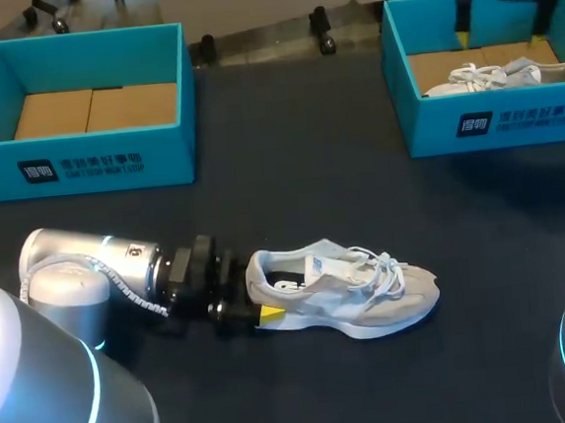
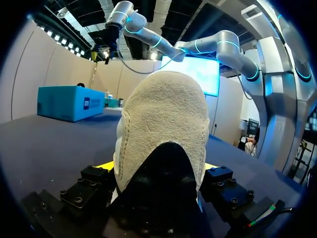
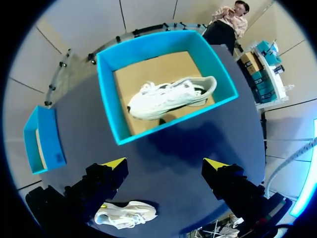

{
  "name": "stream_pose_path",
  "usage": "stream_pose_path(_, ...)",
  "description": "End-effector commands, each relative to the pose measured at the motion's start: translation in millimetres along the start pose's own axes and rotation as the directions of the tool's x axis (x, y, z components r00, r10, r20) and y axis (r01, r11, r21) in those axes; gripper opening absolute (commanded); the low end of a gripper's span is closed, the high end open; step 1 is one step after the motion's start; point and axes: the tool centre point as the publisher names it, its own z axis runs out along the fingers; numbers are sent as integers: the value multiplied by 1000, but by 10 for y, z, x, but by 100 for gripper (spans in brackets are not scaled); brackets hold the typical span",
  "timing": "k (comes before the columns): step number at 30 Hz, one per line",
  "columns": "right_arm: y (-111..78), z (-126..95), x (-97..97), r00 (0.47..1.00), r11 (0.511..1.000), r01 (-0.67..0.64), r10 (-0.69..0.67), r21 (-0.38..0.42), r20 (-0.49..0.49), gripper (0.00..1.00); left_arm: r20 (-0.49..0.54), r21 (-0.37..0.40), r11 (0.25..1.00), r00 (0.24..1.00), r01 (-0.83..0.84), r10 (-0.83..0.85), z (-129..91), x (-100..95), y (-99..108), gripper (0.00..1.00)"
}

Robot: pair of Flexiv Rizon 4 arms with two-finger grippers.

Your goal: Take the shoe out of the shoebox, open the shoe tongue, remove and reinsert the insole, then place the shoe into the shoebox

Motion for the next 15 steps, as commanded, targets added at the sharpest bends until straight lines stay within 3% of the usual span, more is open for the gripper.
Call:
stream_pose_path(1,-122,33,264,1000,1000,22,-22,-3,5,100,1,-1,1000,1000,0,0,-6,-6,13,0)
stream_pose_path(7,-417,22,463,999,998,40,-40,-46,-10,100,1,-1,1000,1000,0,0,-6,-6,13,0)
stream_pose_path(12,-675,-17,399,999,1000,-14,13,-21,-48,100,1,-1,1000,1000,0,0,-6,-6,13,0)
stream_pose_path(15,-675,-17,399,999,1000,-14,13,-21,-48,100,1,-1,1000,1000,0,0,-6,-6,13,0)
